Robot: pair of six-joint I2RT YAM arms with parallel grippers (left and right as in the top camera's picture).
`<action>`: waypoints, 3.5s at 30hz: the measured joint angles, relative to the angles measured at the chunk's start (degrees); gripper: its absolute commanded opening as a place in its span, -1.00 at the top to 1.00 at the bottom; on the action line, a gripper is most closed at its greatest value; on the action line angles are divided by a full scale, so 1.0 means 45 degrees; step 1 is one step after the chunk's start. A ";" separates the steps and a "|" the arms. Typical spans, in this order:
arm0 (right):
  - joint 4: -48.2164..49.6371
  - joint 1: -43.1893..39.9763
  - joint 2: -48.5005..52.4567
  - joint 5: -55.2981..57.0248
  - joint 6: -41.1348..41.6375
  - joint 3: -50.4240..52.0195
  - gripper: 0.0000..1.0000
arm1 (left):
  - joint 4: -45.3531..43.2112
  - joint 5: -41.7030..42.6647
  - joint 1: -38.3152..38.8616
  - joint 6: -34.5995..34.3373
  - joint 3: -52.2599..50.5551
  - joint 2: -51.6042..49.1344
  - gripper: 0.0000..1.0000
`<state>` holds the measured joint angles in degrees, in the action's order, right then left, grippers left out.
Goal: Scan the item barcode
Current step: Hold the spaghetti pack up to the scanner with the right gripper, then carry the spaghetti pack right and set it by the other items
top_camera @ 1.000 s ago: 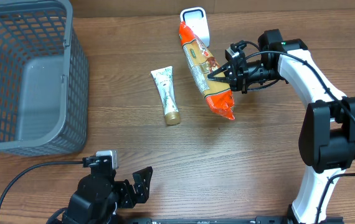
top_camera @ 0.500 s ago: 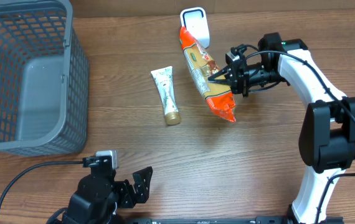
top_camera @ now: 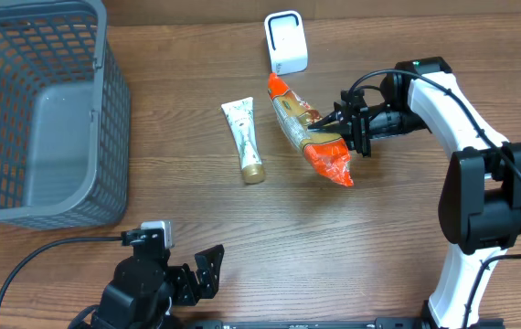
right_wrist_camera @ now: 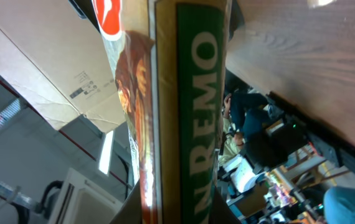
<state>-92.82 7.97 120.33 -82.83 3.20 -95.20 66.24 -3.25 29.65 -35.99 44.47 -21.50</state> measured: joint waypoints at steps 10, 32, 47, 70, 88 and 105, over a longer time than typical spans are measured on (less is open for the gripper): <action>0.0248 0.0010 0.0000 -0.0092 -0.0019 -0.0005 0.93 | 0.0000 0.0000 0.0000 -0.0019 0.0000 0.0000 -0.99; 0.3177 0.0015 0.0019 0.0495 0.0155 -0.0024 0.92 | 0.0000 0.0000 0.0000 -0.0019 0.0000 0.0000 -0.99; 1.4003 0.0073 0.0039 0.6810 0.3560 -0.0049 0.92 | -0.0005 0.0000 0.0000 -0.0019 0.0000 0.0000 -1.00; 2.1464 0.3390 0.0330 1.9331 1.7155 -0.0039 0.93 | -0.0005 0.0000 0.0000 -0.0024 0.0000 0.0000 -0.99; 2.5267 0.2555 0.3317 1.9963 1.4270 0.0015 0.93 | 0.0000 0.0000 0.0000 -0.0024 0.0000 0.0000 -0.99; 1.9443 -0.0709 -0.1598 1.8870 1.1944 -0.0058 0.93 | -0.0010 0.0005 0.0000 -0.0019 0.0000 0.0000 -0.99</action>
<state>-5.32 4.78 113.14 2.09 56.95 -95.46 66.19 -3.22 29.65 -36.07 44.47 -21.50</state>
